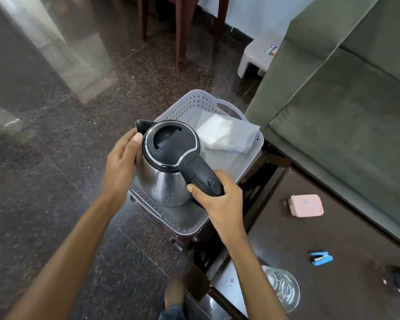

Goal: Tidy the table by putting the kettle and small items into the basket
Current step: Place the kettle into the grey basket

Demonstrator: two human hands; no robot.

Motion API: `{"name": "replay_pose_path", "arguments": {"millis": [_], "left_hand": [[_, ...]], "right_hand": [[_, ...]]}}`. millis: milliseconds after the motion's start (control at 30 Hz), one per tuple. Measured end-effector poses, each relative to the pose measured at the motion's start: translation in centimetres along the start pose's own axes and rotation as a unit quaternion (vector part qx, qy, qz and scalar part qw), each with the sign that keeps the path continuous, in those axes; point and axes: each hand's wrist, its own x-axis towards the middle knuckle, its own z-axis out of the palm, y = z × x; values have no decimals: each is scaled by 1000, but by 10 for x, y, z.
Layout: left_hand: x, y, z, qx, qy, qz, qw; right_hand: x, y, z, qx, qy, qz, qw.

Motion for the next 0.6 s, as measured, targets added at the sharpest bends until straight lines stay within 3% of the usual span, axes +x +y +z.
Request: {"name": "replay_pose_path", "arguments": {"millis": [167,333,400,500,600], "left_hand": [[-1,-5,-1,18,-21,7,1000],[3,10,-1,45,-45,6,998],[0,14,3,53,-19,26,998],[-9,16,9,66,31,63,995],[-17,13,14,103,42,93,989]], "right_hand": [[2,3,4,-28,-18,3,999],[9,-9,-17,11,-181,63,981],[23,-8,-29,51,-97,111,988],[63,7,-37,108,154,197,962],[105,23,-31,101,229,214,944]]}}
